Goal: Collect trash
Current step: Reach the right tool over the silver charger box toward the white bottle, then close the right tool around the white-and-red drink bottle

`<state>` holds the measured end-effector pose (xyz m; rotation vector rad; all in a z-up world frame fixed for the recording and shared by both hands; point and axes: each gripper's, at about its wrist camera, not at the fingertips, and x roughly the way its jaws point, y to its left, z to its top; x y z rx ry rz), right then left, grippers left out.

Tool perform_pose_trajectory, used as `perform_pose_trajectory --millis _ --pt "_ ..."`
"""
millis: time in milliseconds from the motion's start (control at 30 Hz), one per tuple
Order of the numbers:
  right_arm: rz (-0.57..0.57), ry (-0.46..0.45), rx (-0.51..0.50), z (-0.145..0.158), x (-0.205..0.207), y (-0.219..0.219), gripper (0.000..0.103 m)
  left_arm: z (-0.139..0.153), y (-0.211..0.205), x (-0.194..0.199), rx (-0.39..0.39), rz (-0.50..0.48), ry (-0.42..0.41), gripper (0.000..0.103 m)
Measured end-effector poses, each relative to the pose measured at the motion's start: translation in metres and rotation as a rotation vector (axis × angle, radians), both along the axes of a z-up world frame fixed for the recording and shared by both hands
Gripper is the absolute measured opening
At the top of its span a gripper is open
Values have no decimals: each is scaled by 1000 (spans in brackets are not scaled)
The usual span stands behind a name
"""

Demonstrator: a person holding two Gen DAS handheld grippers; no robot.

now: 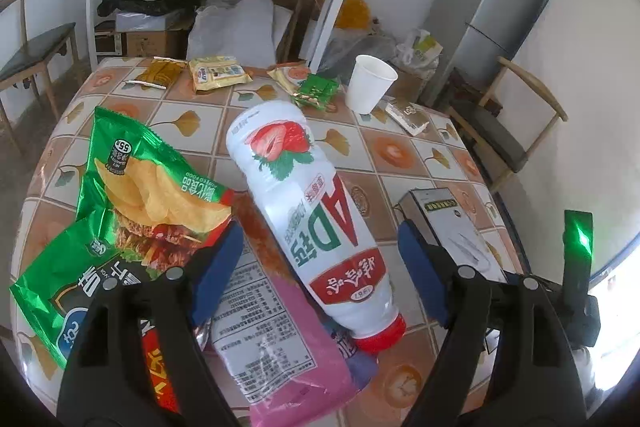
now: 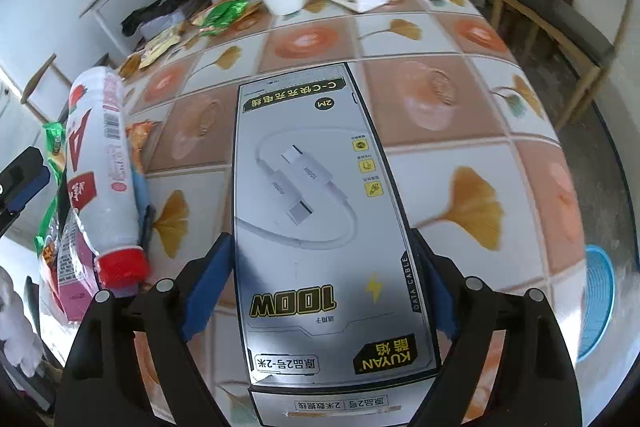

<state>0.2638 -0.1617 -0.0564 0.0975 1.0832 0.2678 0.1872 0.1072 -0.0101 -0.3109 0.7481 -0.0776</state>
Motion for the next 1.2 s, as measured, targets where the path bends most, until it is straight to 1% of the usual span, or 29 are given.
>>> perform_pose_trajectory --millis 100,200,267,333,400,433,500,567,633,700,733,800,833,867,900,933,1033,1200 --pt "5 -24 16 8 -5 -8 83 2 0 -6 24 4 -12 75" --pt "22 -110 5 31 -12 -4 90 4 7 -15 23 30 -17 75" --pt "60 -168 45 50 -15 6 91 6 12 -21 18 44 -23 75" --pt "127 -187 108 63 -13 22 91 8 17 -27 23 56 -32 75" --pt "187 -174 180 70 -8 38 91 11 23 -32 31 68 -40 75" --pt "231 -158 235 72 -3 50 91 12 26 -34 30 74 -42 75" --pt "292 -132 280 71 7 70 91 14 34 -39 25 89 -49 75" --pt "354 -91 292 65 19 97 91 16 43 -44 18 100 -56 75" --pt "385 -35 296 55 31 119 91 17 48 -47 18 103 -61 75" --pt "402 -5 273 46 40 137 85 18 52 -49 21 103 -65 75" --pt "405 3 258 43 42 143 83 18 53 -50 22 103 -66 75" --pt "413 21 240 37 45 151 75 17 56 -51 18 101 -66 75" --pt "417 34 231 33 47 155 73 16 56 -51 14 99 -66 75" --pt "416 46 223 29 49 158 68 15 57 -51 12 98 -66 75" --pt "416 59 238 26 50 156 62 15 58 -51 10 97 -67 75" --pt "415 67 258 25 50 155 62 15 58 -51 8 96 -69 75" --pt "384 54 275 28 47 147 62 13 60 -53 2 90 -77 75" --pt "325 69 384 40 39 110 61 13 55 -55 -6 60 -83 75"
